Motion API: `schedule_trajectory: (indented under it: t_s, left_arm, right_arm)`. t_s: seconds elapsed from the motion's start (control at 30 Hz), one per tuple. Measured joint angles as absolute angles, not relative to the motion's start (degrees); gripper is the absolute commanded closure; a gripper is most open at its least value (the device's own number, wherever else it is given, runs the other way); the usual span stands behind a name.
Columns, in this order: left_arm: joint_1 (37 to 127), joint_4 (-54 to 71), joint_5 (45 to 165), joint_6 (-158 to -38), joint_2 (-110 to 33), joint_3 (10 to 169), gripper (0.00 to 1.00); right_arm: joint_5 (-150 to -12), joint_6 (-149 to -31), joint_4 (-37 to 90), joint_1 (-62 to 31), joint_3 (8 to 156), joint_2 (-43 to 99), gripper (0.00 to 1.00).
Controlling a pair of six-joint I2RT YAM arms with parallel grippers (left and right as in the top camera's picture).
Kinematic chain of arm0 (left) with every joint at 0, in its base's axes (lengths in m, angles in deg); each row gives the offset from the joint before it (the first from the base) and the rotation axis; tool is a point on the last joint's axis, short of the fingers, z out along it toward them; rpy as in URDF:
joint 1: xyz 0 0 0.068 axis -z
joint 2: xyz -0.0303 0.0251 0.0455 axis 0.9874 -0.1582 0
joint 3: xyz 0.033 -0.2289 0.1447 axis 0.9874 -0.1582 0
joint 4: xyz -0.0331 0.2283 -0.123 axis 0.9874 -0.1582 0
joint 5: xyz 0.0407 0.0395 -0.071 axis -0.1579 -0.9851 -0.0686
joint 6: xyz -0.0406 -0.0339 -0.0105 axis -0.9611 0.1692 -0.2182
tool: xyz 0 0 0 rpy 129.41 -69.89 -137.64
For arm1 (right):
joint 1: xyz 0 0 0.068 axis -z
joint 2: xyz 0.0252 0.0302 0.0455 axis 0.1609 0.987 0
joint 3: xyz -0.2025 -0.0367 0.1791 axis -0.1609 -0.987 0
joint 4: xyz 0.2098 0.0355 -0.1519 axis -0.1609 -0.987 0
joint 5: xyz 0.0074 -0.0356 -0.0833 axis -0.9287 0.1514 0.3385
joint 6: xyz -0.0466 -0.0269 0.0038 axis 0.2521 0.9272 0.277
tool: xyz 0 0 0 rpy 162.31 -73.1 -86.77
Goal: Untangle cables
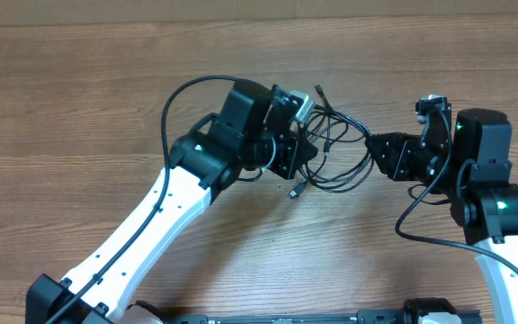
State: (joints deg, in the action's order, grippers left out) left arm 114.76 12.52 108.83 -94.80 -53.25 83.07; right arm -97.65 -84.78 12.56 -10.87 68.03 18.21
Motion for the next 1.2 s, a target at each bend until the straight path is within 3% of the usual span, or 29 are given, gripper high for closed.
schedule_trajectory:
  t_s: [0.13,0.33,0.47,1.2]
  left_arm:
    - [116.1,12.5,108.2,-94.8,-53.3,83.1,0.96]
    - [116.5,12.7,107.7,-94.8,-53.3,83.1,0.96]
    - [116.9,12.9,107.5,-94.8,-53.3,83.1,0.96]
    - [119.6,16.0,108.5,-96.1,-53.3,83.1,0.96]
  right_arm:
    - [-97.5,-84.7,12.0,-10.9,68.0,18.2,0.63]
    - [-97.5,-84.5,11.4,-10.9,68.0,18.2,0.79]
    - [-97.5,-84.5,11.4,-10.9,68.0,18.2,0.84]
    - [-96.4,-84.5,9.9,-10.8,68.0,18.2,0.85]
